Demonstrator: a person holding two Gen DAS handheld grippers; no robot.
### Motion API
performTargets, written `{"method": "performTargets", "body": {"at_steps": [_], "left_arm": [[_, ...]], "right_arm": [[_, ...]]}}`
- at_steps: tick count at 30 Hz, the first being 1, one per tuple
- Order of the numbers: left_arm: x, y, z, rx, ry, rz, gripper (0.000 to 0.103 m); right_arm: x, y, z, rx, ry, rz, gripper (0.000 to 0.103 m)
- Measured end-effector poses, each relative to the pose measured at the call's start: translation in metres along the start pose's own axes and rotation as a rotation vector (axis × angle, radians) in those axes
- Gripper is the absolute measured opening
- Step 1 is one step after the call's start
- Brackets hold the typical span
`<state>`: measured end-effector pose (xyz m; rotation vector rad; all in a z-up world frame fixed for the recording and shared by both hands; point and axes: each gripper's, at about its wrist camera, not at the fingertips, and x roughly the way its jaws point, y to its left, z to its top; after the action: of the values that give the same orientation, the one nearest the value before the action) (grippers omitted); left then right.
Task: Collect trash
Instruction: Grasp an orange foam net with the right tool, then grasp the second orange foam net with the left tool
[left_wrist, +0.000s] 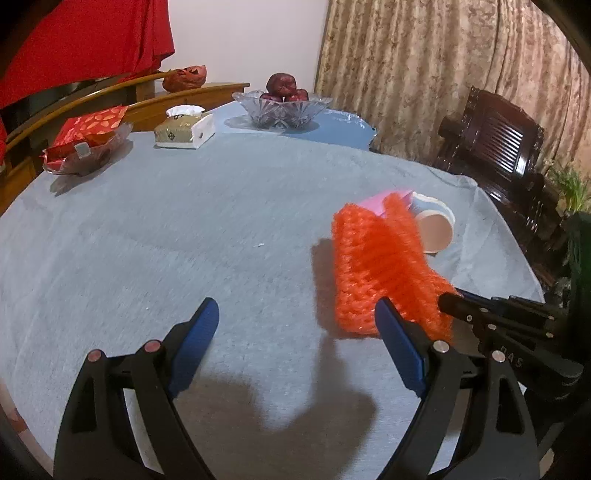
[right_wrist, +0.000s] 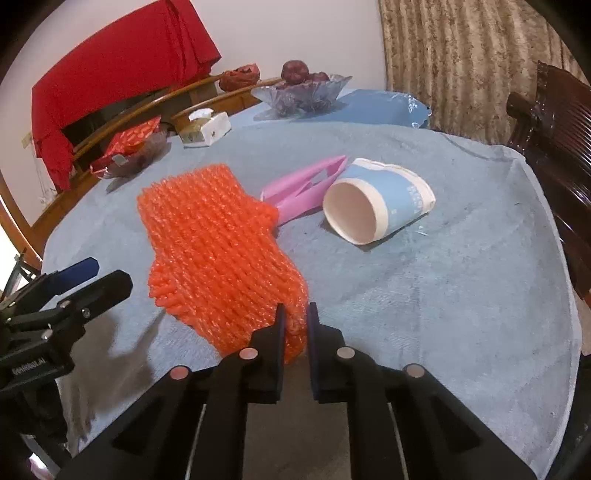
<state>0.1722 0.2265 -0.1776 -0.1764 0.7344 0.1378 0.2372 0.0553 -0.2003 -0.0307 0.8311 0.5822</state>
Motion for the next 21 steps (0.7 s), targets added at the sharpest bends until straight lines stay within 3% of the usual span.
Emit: {"method": "performTargets", "body": {"at_steps": [12,21], "left_arm": [[0.01,-0.032,0.002,0.032,0.02,-0.037,0.083],[0.036,-0.053,0.006,0.054,0.065,-0.04,0.084]], "right_arm": [[-0.041,-0.035,-0.009,0.092,-0.086,-0.075,0.011],[-0.046,-0.056,-0.017,0.126,-0.08,-0.112,0.011]]}}
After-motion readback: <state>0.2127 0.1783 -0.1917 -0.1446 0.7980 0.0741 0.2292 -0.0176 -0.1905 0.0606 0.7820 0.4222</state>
